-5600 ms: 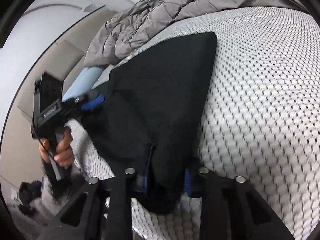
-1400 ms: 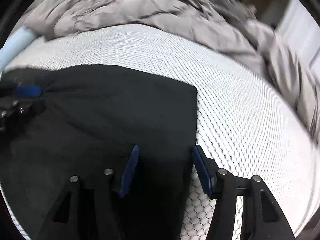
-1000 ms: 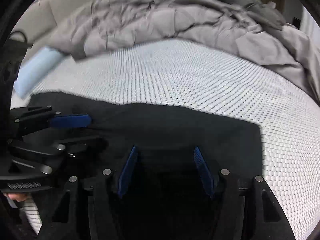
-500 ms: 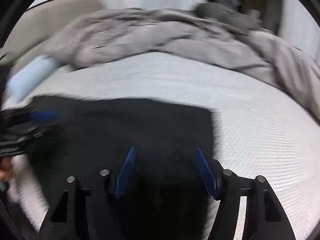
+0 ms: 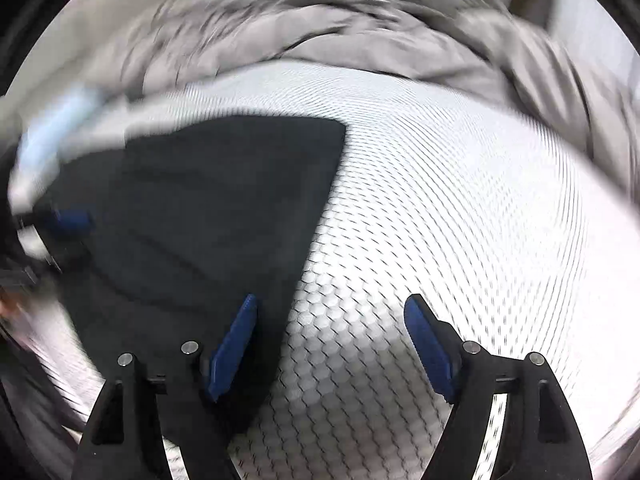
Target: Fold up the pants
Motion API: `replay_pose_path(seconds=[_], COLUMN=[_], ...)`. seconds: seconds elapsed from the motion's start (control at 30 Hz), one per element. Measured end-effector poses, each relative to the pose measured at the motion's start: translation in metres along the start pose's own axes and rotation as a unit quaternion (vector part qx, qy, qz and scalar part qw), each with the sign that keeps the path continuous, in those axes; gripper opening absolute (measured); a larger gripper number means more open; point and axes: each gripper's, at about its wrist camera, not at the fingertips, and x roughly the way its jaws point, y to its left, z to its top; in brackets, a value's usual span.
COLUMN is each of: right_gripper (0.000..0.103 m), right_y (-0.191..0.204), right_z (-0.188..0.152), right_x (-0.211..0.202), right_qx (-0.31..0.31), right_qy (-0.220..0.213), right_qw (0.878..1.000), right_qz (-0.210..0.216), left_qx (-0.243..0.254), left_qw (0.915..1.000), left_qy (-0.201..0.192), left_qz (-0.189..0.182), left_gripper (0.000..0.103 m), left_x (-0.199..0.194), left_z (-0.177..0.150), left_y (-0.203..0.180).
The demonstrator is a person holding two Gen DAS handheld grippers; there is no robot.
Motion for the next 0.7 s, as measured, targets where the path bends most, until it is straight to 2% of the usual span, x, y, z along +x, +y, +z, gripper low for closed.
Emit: replay_pose_path(seconds=[0.07,0.13,0.17,0.23,0.3,0.33,0.37,0.47,0.5,0.57,0.63,0.7], right_gripper=[0.077,0.077,0.077,0.07,0.022,0.019,0.015,0.016,0.024,0.035,0.036,0.036], right_y=[-0.013,-0.016,-0.015,-0.011,-0.005,-0.002,0.005,0.012,0.012,0.007,0.006,0.013], right_z=[0.0,0.004,0.004,0.008,0.019,0.024,0.034,0.062,0.069,0.066,0.058,0.046], right_x=[0.003,0.02,0.031,0.05,0.063,0.064,0.057,0.057,0.063,0.067,0.056,0.029], right_qx=[0.047,0.077,0.092,0.104,0.108,0.109,0.093,0.051,0.045,0.05,0.053,0.031], right_qy=[0.002,0.019,0.031,0.04,0.042,0.042,0.025,0.001,0.004,0.021,0.016,-0.012], right_qw=[0.995,0.988,0.985,0.983,0.983,0.983,0.986,0.993,0.995,0.998,0.998,0.999], right_qz=[0.082,0.132,0.143,0.148,0.144,0.14,0.135,0.11,0.091,0.04,0.029,0.02], left_qx=[0.002,0.002,0.006,0.027,0.049,0.054,0.054,0.035,0.03,0.022,0.016,0.013], left_qw=[0.9991,0.9987,0.9989,0.9983,0.9981,0.9982,0.9984,0.9988,0.999,0.9994,0.9995,0.9996], left_qy=[-0.03,-0.038,-0.03,-0.006,0.011,0.01,0.007,0.005,0.008,0.007,-0.004,-0.019], left_qz=[-0.029,-0.035,-0.035,-0.051,-0.037,-0.021,-0.018,-0.033,-0.033,-0.027,-0.026,-0.019], left_gripper=[0.06,0.064,0.064,0.064,0.064,0.064,0.064,0.064,0.064,0.064,0.064,0.064], left_x=[-0.001,0.011,0.021,0.041,0.056,0.058,0.058,0.053,0.053,0.046,0.039,0.034], left_z=[0.009,0.017,0.019,0.019,0.016,0.015,0.015,0.013,0.011,0.005,0.005,0.006], left_y=[-0.019,-0.036,-0.048,-0.07,-0.083,-0.088,-0.091,-0.086,-0.086,-0.08,-0.069,-0.065])
